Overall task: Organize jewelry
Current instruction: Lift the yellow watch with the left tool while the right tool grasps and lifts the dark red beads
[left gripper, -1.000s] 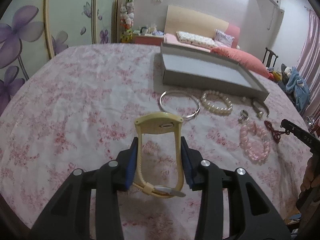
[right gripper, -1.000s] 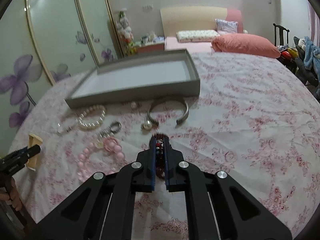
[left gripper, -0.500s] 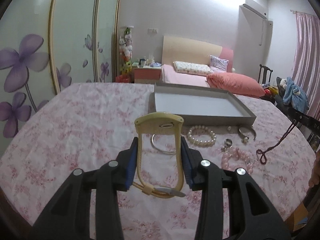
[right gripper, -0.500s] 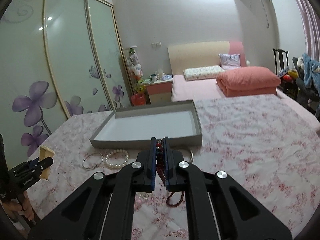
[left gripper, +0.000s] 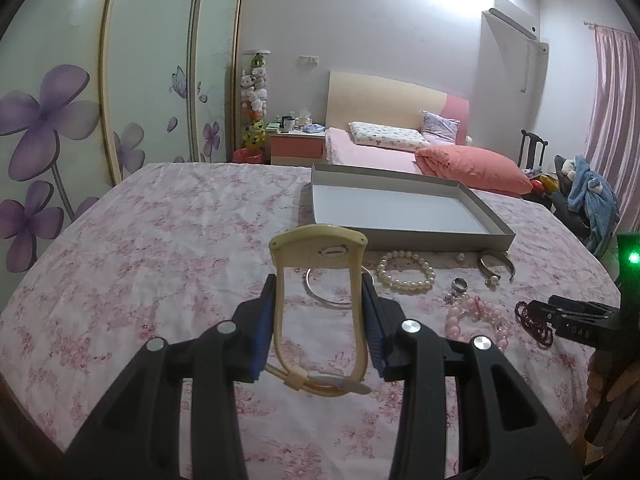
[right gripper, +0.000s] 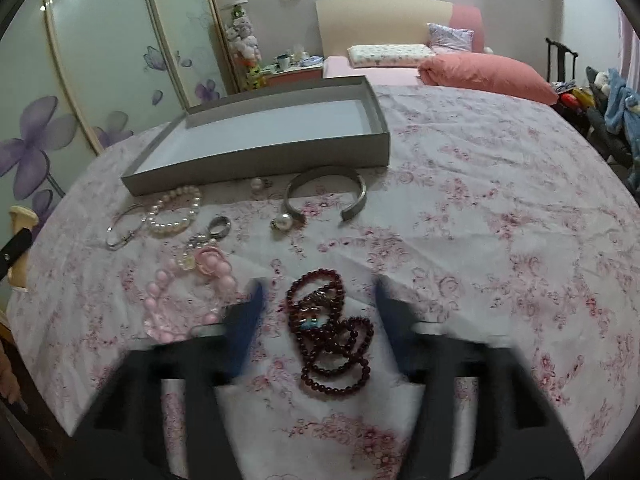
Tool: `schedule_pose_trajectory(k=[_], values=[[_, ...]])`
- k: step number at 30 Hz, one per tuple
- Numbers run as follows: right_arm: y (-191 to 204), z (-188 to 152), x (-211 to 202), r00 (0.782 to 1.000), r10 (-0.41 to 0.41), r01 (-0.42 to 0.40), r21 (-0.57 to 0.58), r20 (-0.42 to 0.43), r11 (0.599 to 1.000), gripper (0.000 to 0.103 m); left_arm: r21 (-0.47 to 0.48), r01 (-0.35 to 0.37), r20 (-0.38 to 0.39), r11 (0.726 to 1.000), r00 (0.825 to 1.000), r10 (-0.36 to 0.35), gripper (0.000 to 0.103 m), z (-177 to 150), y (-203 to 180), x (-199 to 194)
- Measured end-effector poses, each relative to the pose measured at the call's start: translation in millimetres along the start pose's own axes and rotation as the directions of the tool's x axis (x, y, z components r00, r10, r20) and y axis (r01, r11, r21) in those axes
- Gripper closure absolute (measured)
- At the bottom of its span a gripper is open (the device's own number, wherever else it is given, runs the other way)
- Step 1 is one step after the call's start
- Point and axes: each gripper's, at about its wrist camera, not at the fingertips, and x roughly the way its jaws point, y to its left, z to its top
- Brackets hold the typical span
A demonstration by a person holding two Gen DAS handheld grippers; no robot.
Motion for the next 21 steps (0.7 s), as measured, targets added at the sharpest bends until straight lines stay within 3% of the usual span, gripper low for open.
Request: schedule_pose_trajectory(k=[6, 7, 10, 14, 18, 21], values=[[3, -3, 17, 0.997, -0.03, 0.027, -0.034, -0.074, 0.999, 0.039, -0.006, 0.001, -0.008, 1.0, 1.0, -0.001, 0.064, -1, 1, 3], [9, -6, 17, 0.996, -0.07, 0.065, -0.081, -0.06, 0.995, 0.045, -0.006, 0.001, -0.008, 1.0, 1.0, -0.001, 0.064, -1, 1, 3], [16, -9, 13, 0.996, -0.049, 0.041, -0.112, -0.069, 0.993, 0.091, -0.007, 0.0, -0.009, 1.0, 1.0, 0.0, 0.064, -1, 1, 3], [12, -15, 6, 0.999, -0.02, 0.016, -0.094, -0.043, 0.995, 0.094, -0.015, 0.004, -0.003, 1.0, 1.0, -0.004, 0.064, -2, 3, 1], [4, -6, -22, 0.995, 0.039, -0.035, -0.037, 0.088, 0.999, 0.095, -0.02, 0.007, 0.016, 1.0, 1.0, -0.006, 0.064, -2, 3, -4], [7, 7, -50, 0.977, 0.064, -0.058, -0.031, 0.203, 0.998, 0.095, -0.021, 0.006, 0.042, 1.0, 0.999, -0.005, 0.064, -1, 1, -10]])
